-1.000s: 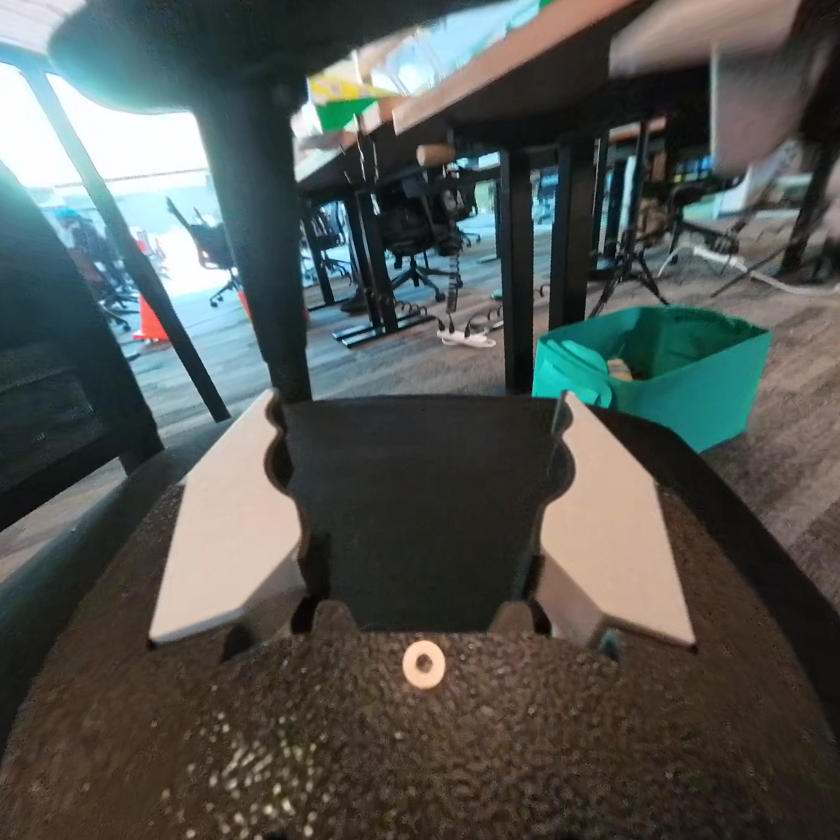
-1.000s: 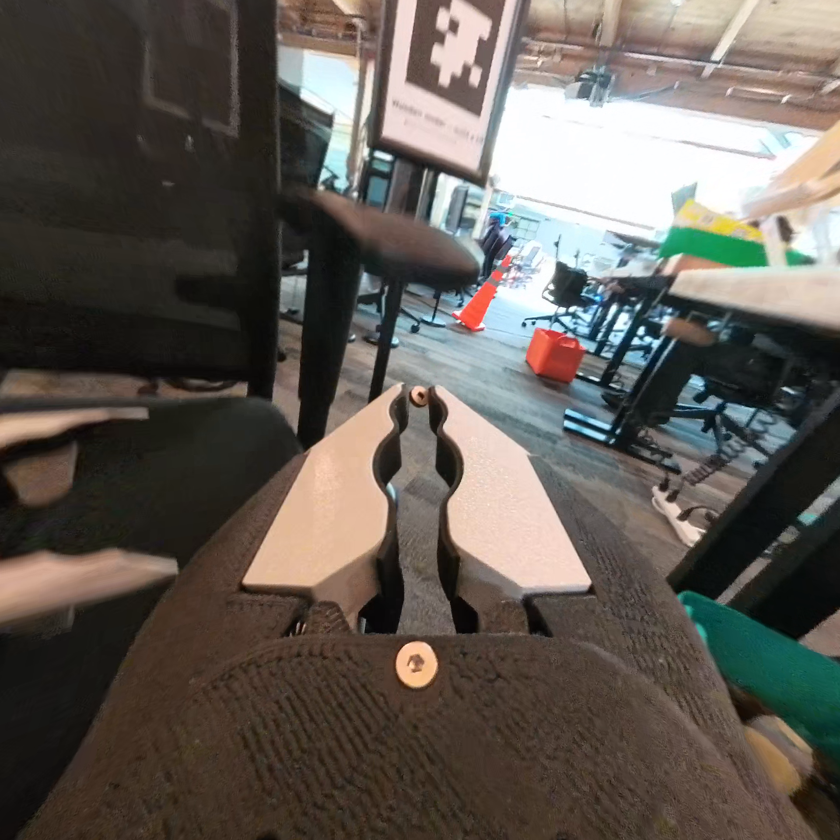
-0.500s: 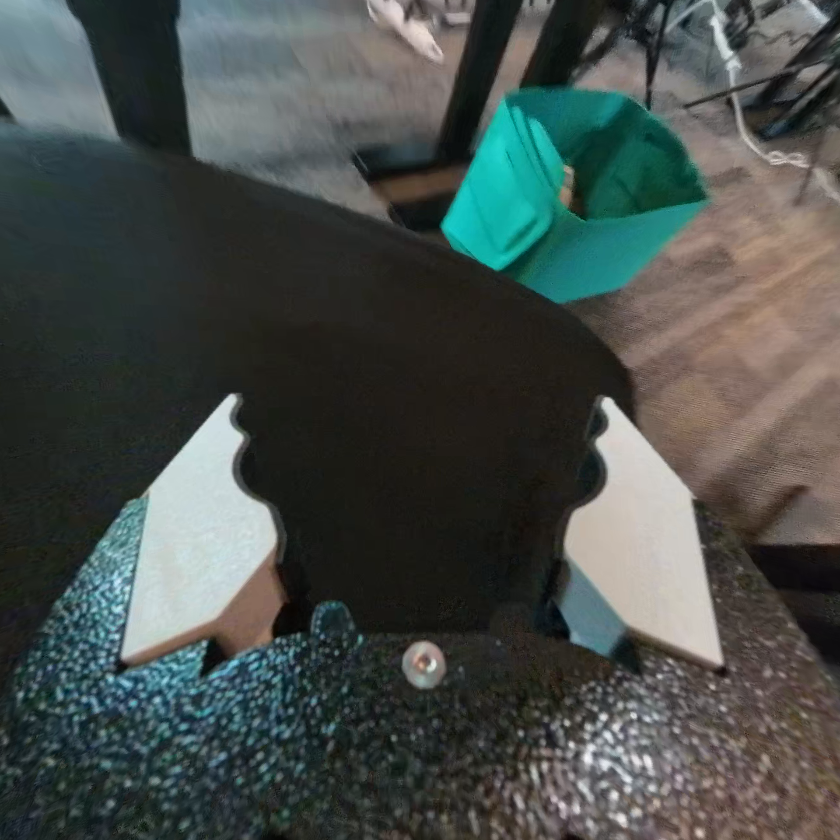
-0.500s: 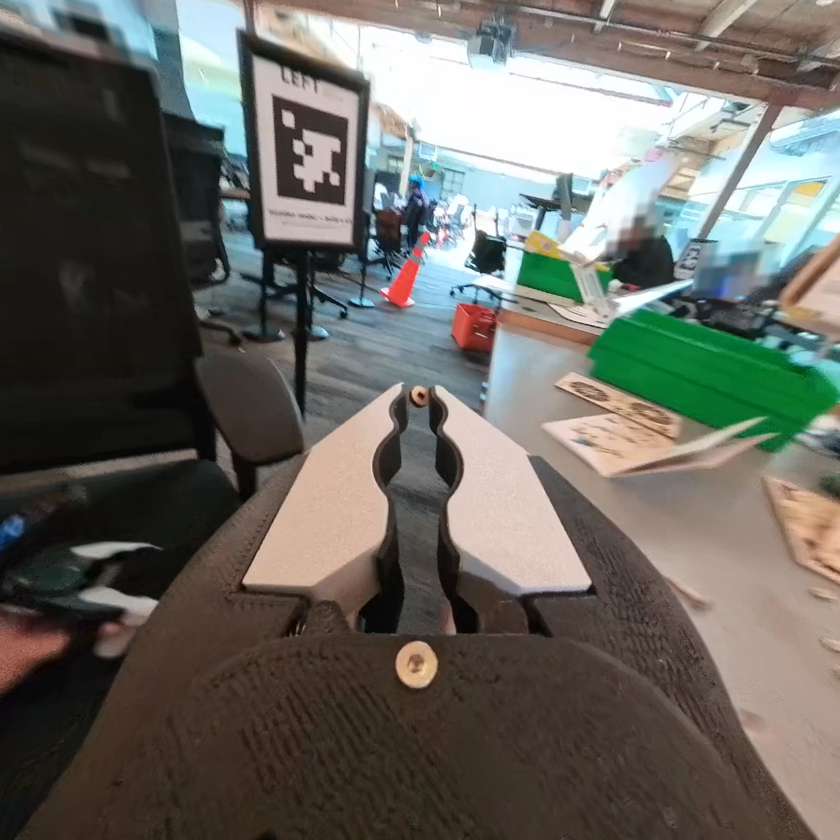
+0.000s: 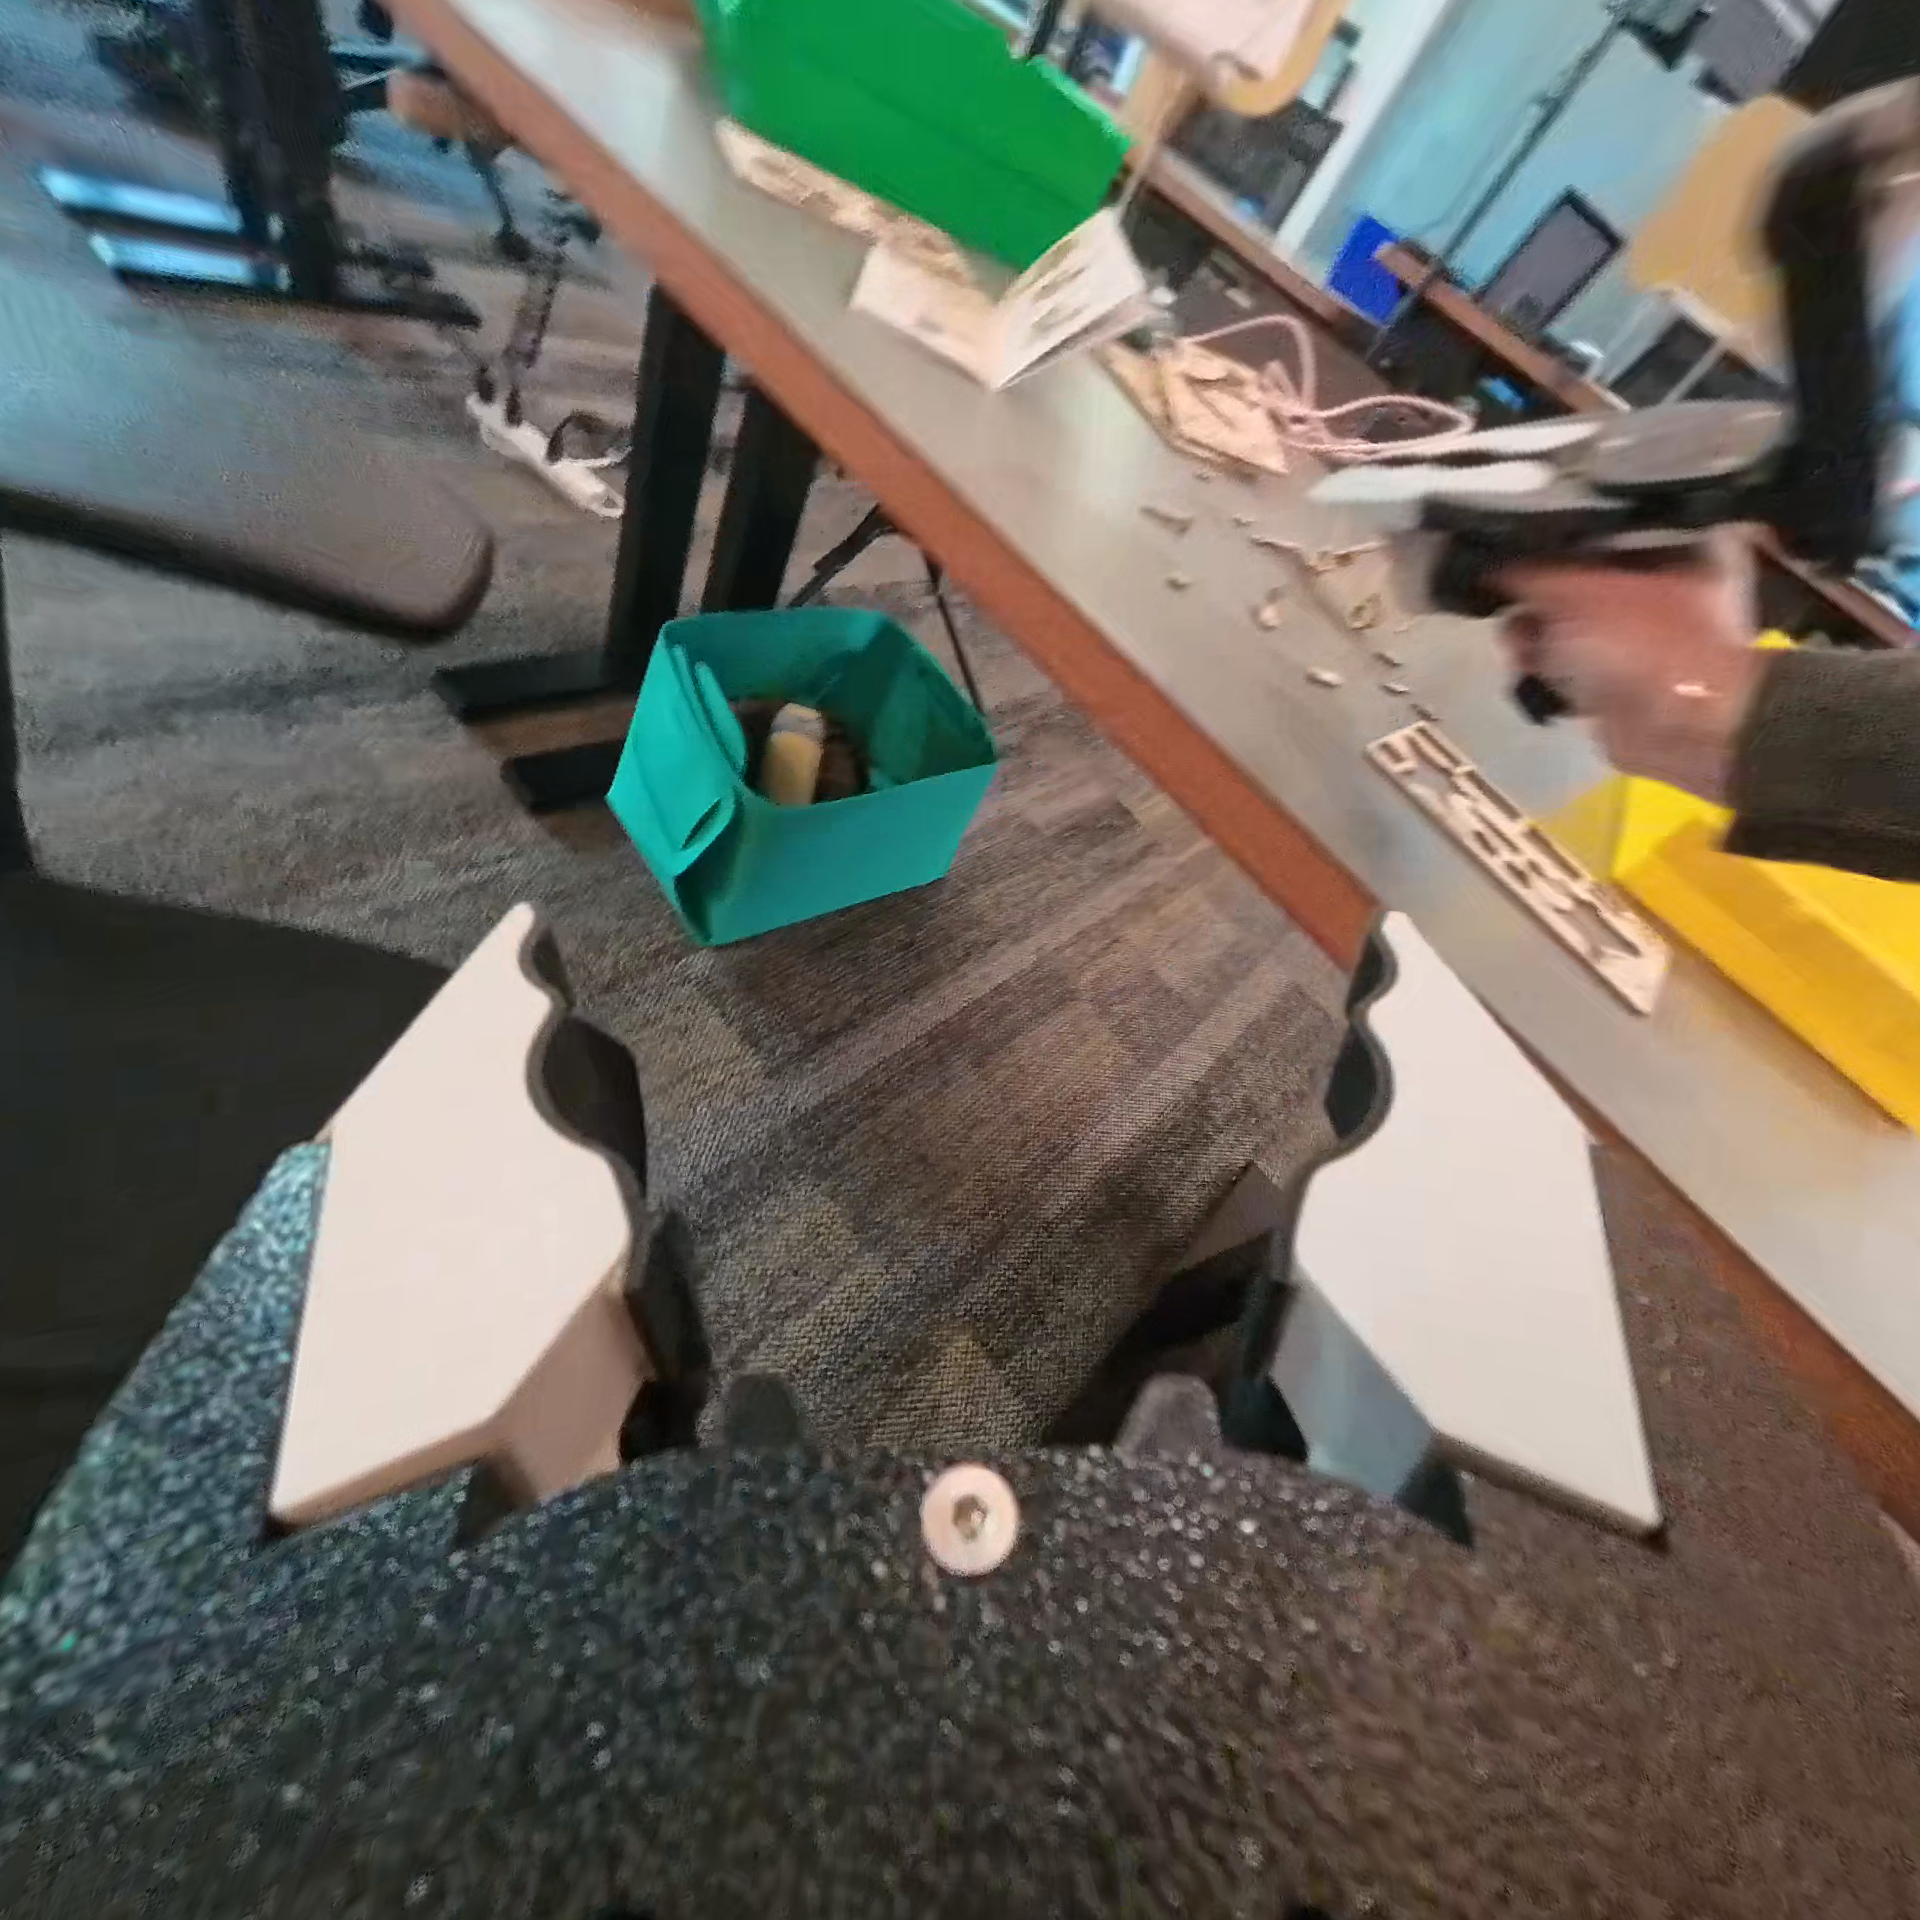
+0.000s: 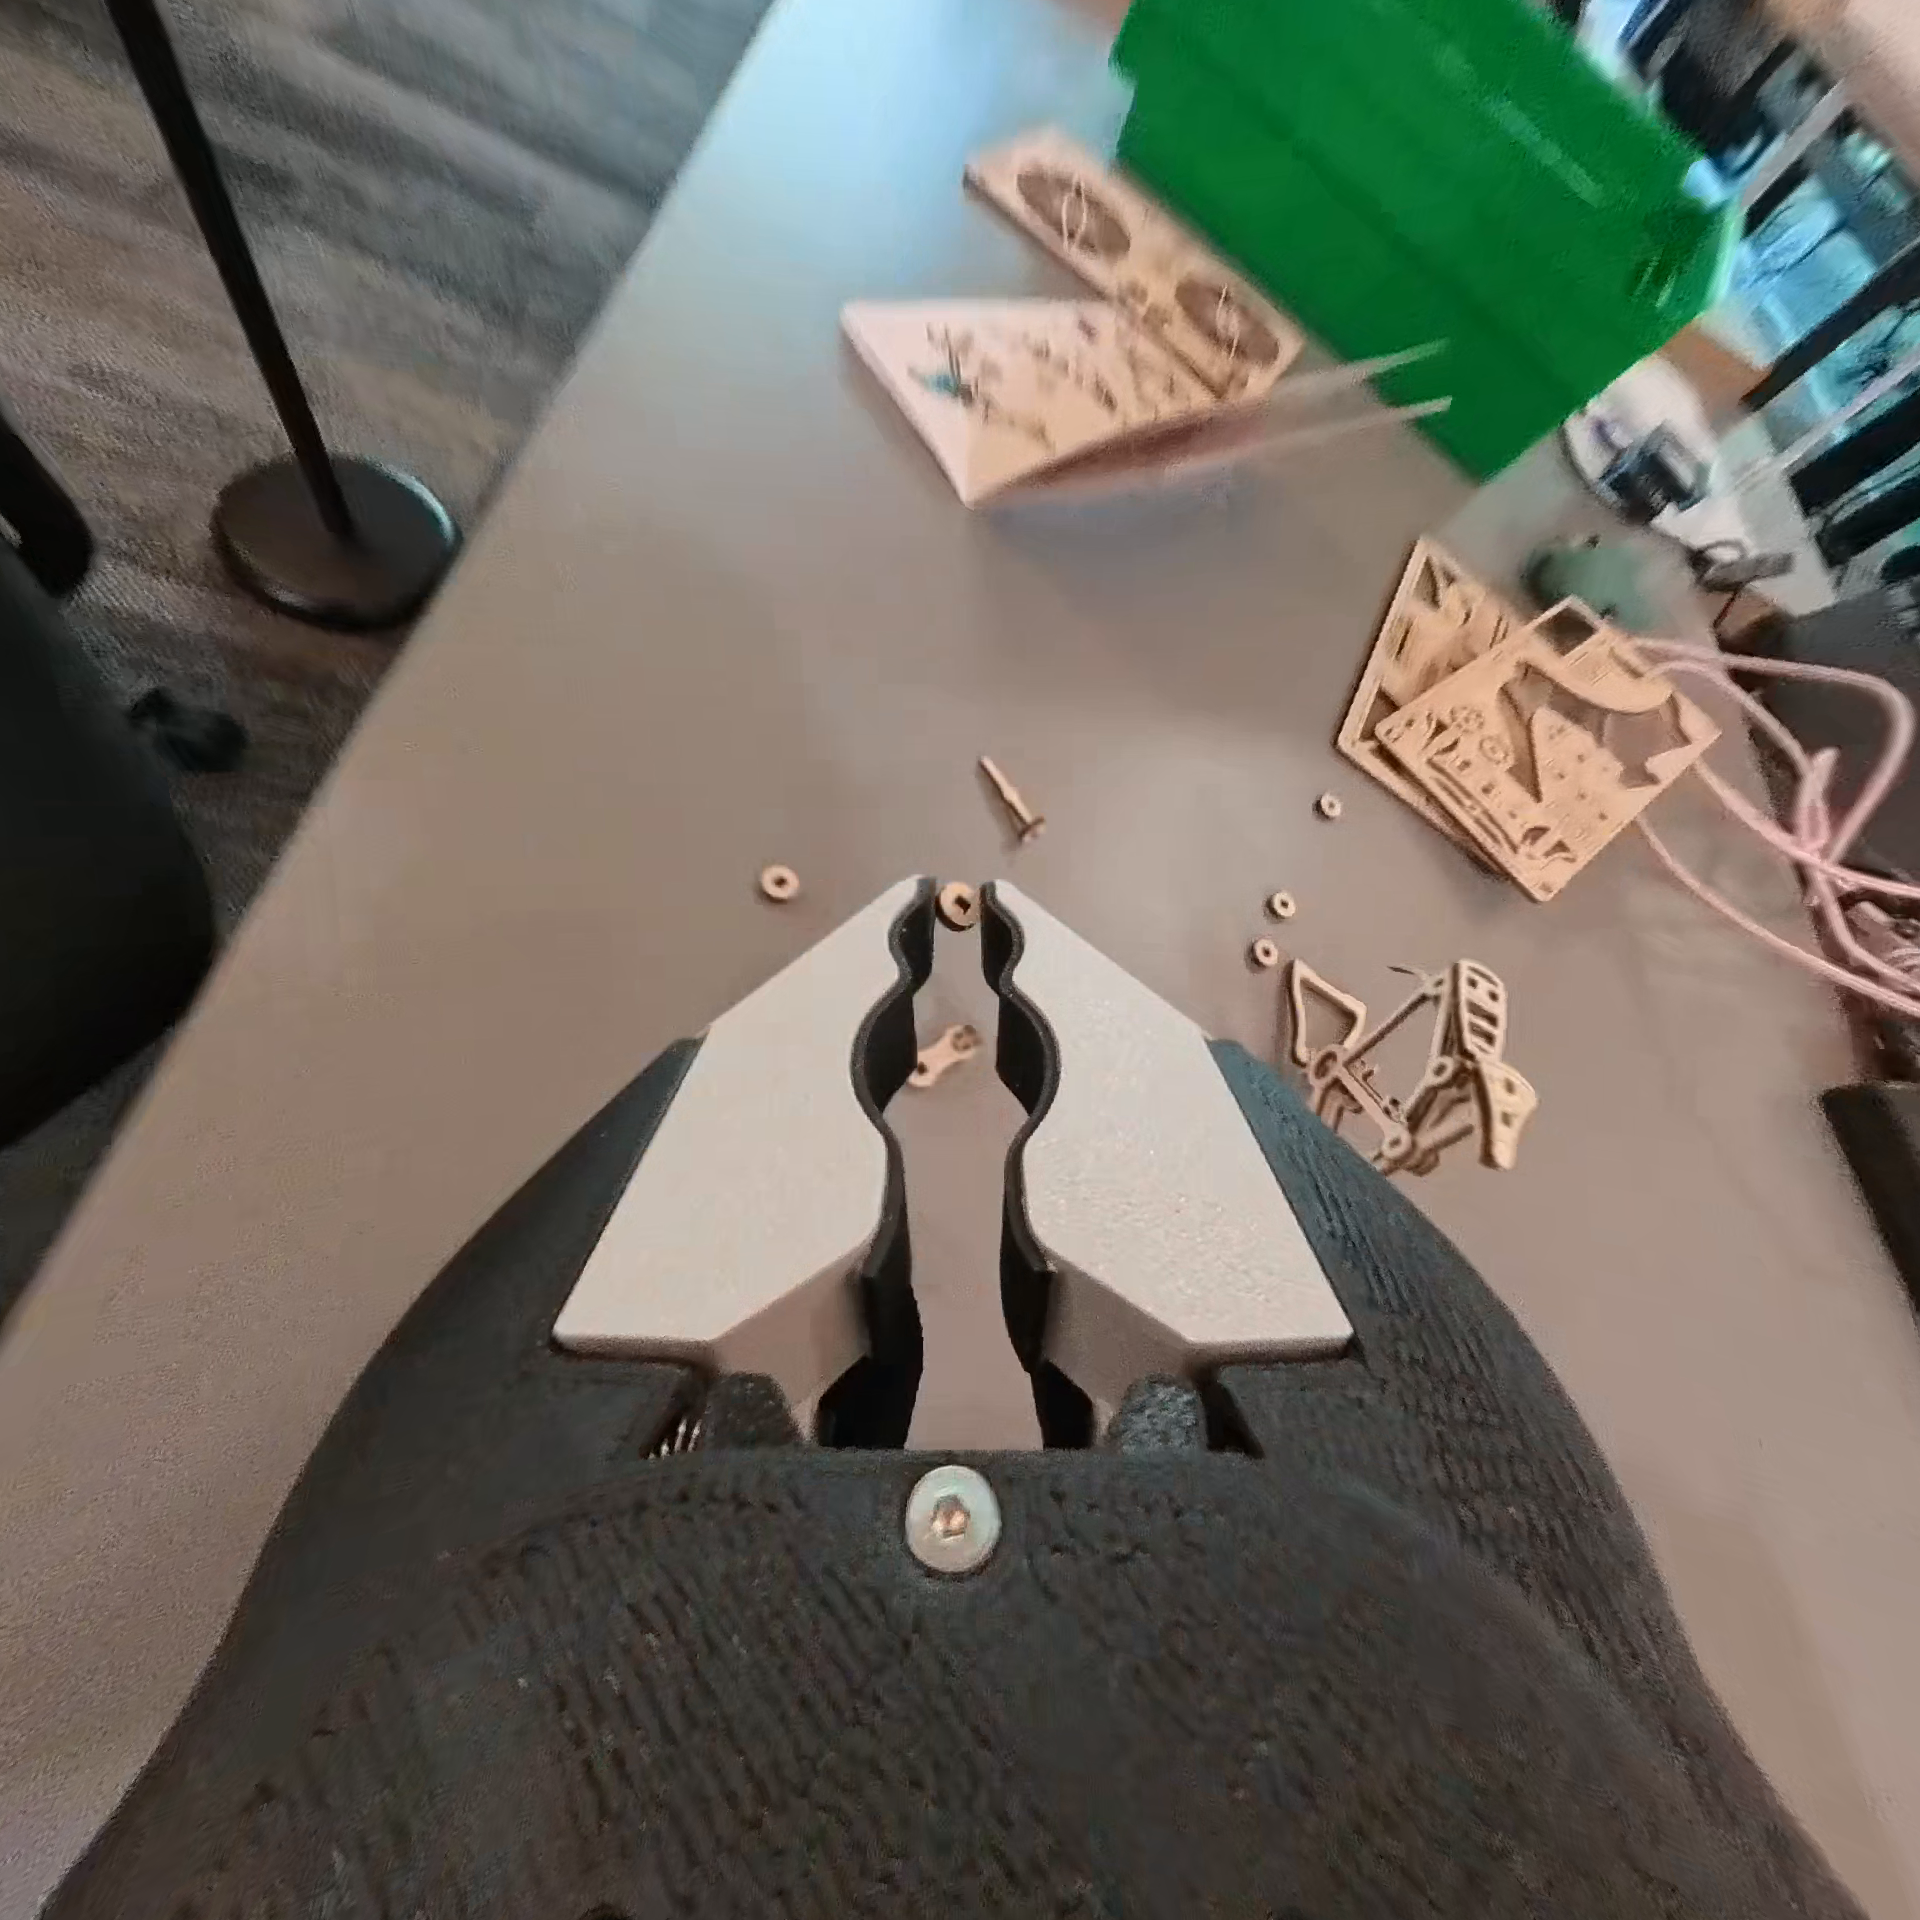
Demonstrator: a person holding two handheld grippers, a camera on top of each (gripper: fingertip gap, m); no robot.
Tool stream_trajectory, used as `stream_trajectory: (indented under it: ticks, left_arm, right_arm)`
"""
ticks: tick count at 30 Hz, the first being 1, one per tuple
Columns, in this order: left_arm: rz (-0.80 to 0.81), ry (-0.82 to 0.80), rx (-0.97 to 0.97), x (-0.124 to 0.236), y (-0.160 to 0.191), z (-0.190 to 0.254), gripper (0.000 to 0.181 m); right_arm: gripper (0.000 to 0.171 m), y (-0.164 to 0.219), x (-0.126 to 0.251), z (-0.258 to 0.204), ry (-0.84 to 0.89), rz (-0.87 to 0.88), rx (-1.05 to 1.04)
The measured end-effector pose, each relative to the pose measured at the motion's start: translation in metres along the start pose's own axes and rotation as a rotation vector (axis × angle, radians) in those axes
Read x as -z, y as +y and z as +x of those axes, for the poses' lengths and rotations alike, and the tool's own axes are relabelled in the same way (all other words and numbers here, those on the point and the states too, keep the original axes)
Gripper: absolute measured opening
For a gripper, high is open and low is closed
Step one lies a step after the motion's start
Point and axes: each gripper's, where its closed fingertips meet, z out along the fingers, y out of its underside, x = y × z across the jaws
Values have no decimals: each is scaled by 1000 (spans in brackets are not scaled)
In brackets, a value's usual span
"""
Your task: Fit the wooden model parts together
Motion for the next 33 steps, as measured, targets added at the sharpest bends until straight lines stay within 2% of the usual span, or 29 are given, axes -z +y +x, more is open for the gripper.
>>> stream_trajectory:
  ticks: [5, 10, 13, 17, 20, 22, 25, 27, 29, 30, 33]
  left_arm:
    - [57, -5, -133, 39, -46, 26, 144]
    - [111, -42, -147, 63, -62, 36, 143]
    - [112, -29, -144, 65, -64, 43, 144]
    - [126, -7, -162, 59, -70, 51, 143]
    - [193, 22, -202, 55, -92, 64, 138]
    - [237, 46, -242, 51, -112, 78, 136]
    - [287, 92, -314, 38, -140, 101, 136]
    - [292, 61, -359, 21, -155, 108, 120]
    - [281, 42, -435, -1, -165, 119, 93]
    - [274, 50, -471, -12, -168, 128, 85]
    - [242, 127, -532, -50, -171, 160, 73]
  right_arm:
    - [7, 25, -42, 5, -64, -123, 45]
    - [8, 32, -55, 5, -116, -176, 42]
    - [30, 35, -56, 3, -146, -192, 18]
    - [36, 34, -49, 16, -123, -182, -3]
    - [36, 13, -15, 38, -83, -65, -26]
    - [34, -4, 27, 53, -58, 38, -71]
    - [20, -23, 102, 59, -72, 195, -191]
    - [11, -25, 146, 58, -65, 259, -251]
    - [1, -25, 185, 63, 10, 340, -261]
    - [0, -26, 202, 66, 52, 395, -250]
    - [0, -19, 231, 72, 90, 452, -279]
